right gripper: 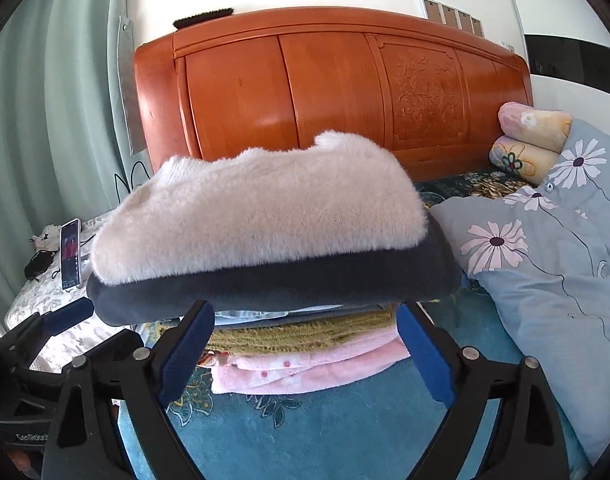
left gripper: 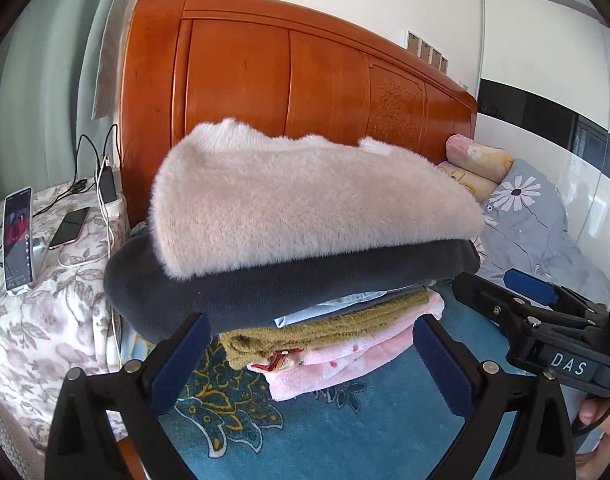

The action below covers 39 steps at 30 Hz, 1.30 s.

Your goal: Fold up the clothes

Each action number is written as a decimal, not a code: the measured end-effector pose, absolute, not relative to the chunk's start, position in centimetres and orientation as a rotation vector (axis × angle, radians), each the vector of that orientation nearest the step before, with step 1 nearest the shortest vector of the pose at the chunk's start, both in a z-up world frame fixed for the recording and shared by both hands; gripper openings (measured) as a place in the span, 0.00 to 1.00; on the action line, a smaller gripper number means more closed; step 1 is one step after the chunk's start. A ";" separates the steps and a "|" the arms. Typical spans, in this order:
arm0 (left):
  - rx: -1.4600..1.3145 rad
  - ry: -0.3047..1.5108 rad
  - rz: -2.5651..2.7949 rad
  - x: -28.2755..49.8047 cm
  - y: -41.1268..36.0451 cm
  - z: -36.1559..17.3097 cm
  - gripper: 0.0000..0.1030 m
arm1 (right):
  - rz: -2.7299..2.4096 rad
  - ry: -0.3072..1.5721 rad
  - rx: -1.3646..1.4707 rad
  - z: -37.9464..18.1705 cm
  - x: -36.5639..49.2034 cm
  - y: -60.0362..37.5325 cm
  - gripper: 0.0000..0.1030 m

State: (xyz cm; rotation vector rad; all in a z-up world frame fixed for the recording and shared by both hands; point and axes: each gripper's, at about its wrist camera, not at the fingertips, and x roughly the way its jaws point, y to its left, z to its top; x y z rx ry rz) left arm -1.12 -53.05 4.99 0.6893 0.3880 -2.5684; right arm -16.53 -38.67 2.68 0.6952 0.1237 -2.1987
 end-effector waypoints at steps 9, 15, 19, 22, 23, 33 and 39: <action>0.723 0.442 -2.495 -0.7 -53.5 2.9 1.00 | -2.249 0.150 0.703 1.4 -15.7 -38.3 1.00; 0.716 0.429 -2.493 -0.4 -53.2 2.6 1.00 | -2.270 0.195 0.693 1.7 -15.1 -38.0 1.00; 0.727 0.411 -2.482 -0.3 -52.9 2.7 1.00 | -2.277 0.190 0.700 1.8 -14.9 -37.8 1.00; 0.740 0.402 -2.480 -0.4 -52.8 2.7 1.00 | -2.268 0.194 0.711 1.8 -14.7 -37.9 1.00; 0.746 0.398 -2.478 -0.4 -52.7 2.7 1.00 | -2.265 0.198 0.711 1.8 -14.6 -37.9 1.00; 0.778 0.412 -2.451 -0.4 -52.8 2.3 1.00 | -2.249 0.249 0.721 1.7 -14.0 -38.2 1.00; 0.797 0.408 -2.428 -0.7 -53.1 1.8 1.00 | -2.264 0.270 0.735 1.3 -14.0 -38.3 1.00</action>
